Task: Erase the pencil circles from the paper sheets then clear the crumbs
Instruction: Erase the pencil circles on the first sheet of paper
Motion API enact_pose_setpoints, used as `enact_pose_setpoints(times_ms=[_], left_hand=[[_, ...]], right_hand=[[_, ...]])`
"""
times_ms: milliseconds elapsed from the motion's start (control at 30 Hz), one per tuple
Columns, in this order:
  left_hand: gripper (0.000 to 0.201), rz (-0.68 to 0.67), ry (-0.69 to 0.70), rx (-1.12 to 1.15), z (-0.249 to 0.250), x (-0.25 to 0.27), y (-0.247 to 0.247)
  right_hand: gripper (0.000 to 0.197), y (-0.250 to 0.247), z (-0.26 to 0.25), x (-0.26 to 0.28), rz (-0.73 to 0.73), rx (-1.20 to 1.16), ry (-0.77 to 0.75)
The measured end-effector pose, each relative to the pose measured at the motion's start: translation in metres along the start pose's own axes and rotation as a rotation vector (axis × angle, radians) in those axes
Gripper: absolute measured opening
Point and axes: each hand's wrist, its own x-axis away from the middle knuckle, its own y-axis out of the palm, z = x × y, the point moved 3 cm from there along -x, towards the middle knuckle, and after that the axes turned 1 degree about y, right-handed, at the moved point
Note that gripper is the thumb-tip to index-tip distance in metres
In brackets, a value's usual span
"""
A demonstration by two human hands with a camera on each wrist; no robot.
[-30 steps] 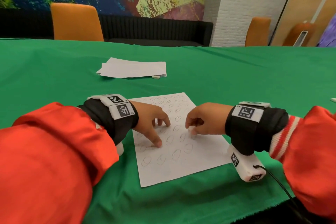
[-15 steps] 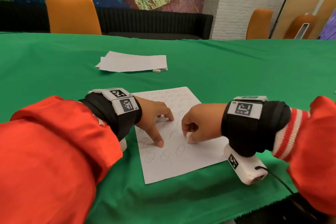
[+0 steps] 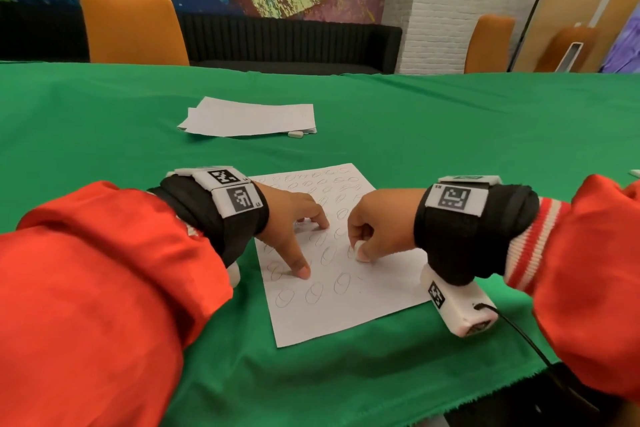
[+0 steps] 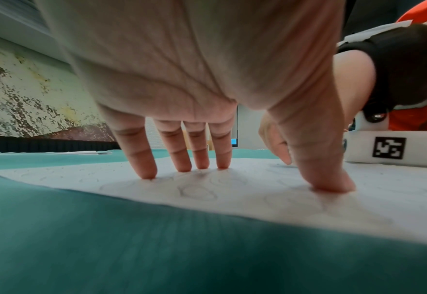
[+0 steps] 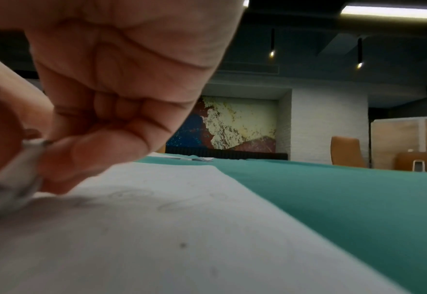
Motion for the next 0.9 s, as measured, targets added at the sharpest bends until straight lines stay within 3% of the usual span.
enact_pose_setpoints(times_ms=[167, 333, 500, 633, 800, 900], left_hand=[[0.08, 0.004, -0.005, 0.006, 0.0, 0.0, 0.0], [0.08, -0.004, -0.001, 0.002, 0.001, 0.001, 0.0], [0.08, -0.001, -0.007, -0.001, 0.0, 0.002, 0.0], [0.081, -0.006, -0.002, -0.009, 0.001, 0.001, 0.0], [0.08, -0.008, -0.008, -0.001, 0.0, 0.002, 0.0], [0.081, -0.009, -0.008, -0.01, 0.001, 0.002, 0.0]], right_hand=[[0.016, 0.006, -0.012, 0.004, -0.051, -0.002, -0.086], [0.017, -0.001, 0.0, 0.0, 0.004, 0.008, 0.005], [0.014, 0.005, -0.011, 0.004, -0.054, -0.004, -0.077], [0.015, 0.0, -0.001, 0.001, 0.003, -0.002, -0.007], [0.015, 0.006, -0.013, 0.007, -0.078, -0.014, -0.089], [0.015, 0.0, -0.005, 0.003, -0.04, -0.002, -0.039]])
